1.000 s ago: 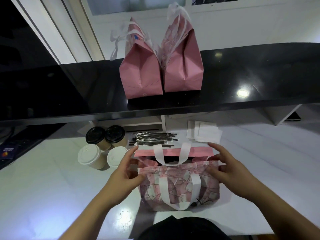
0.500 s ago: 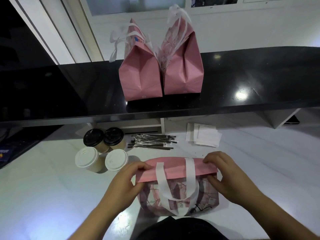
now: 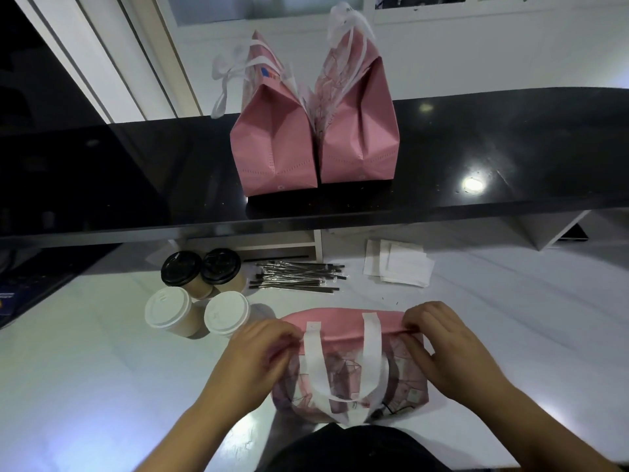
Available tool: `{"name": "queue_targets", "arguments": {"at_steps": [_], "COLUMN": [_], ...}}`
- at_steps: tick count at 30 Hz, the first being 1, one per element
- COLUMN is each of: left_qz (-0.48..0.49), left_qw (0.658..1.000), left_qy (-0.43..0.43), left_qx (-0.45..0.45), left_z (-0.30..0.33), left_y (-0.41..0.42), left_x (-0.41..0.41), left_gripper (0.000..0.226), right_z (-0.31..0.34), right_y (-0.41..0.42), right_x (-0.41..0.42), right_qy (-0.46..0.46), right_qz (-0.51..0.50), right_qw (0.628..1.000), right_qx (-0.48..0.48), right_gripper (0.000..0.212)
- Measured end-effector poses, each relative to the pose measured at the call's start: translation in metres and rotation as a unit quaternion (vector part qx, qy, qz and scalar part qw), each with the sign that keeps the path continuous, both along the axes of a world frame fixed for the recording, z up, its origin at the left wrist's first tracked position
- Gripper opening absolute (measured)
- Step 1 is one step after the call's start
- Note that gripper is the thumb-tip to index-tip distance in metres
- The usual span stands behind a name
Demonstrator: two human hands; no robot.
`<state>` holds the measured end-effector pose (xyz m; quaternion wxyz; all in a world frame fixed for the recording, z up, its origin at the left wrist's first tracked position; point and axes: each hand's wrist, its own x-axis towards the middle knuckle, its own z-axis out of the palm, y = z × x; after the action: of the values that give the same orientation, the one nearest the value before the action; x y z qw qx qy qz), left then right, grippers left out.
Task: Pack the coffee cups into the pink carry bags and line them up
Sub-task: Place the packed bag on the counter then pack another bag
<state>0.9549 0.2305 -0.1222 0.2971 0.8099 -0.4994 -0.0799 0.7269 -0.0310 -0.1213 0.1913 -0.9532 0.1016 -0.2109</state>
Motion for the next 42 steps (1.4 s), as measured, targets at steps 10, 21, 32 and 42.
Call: {"name": "queue_targets", "arguments": {"at_steps": [10,21,32,42], "left_qz": [0.019,-0.055,-0.087,-0.033], "left_qw": [1.0,0.99,0.985,0.976], "left_qy": [0.014,-0.114,-0.126,-0.168], "left_qx": [-0.007,0.066,0.078,0.134], "left_z": [0.011,0.03,0.034,0.032], "left_y": [-0.011,-0.036,-0.068,-0.042], "left_x": [-0.005,-0.014,-0.024,0.005], "left_gripper": [0.026,0.021,0.014,0.015], "right_z": [0.027,0.043,0.045,0.04], "right_y": [-0.002,0.015,0.006,-0.025], "right_x": [0.014,0.048,0.038,0.015], "right_qy": [0.093,0.137,0.158,0.177], "right_qz": [0.043,0.076,0.076,0.058], "right_qw": [0.991,0.979,0.981,0.982], "right_qx": [-0.085,-0.133,-0.078,0.022], "right_gripper": [0.023,0.015,0.023,0.016]}}
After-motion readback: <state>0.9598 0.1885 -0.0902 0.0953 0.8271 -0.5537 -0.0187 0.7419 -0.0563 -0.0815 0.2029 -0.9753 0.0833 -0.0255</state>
